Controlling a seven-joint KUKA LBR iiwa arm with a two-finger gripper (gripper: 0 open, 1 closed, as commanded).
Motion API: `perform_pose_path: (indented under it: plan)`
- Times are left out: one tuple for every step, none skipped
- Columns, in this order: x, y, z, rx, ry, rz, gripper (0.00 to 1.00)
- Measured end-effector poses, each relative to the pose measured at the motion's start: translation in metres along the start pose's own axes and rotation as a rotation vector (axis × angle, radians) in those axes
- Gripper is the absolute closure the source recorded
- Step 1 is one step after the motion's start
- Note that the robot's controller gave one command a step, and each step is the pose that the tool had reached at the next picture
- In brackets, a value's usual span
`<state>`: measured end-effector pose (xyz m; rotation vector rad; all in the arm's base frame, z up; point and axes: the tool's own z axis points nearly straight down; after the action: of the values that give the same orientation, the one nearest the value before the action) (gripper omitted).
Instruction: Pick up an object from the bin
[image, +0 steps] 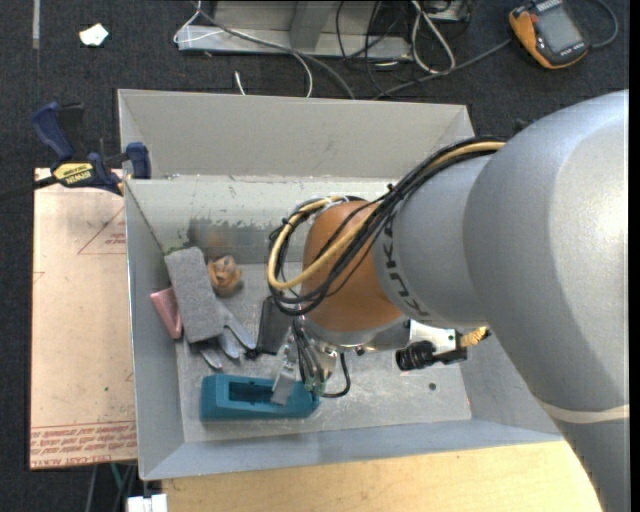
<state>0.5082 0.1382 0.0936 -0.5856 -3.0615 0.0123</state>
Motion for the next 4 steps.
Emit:
perform_pose_path:
  plan:
    - [0.003, 0.013, 0.0, -0.004, -0.005, 0.029, 1.0]
    - [-0.004, 0.01, -0.069, -0.003, -0.002, 0.022, 1.0]
    - [-0.004, 0.014, -0.102, -0.007, -0.009, -0.047, 1.0]
    - [-0.007, 0.019, -0.109, -0.007, -0.009, -0.014, 0.0]
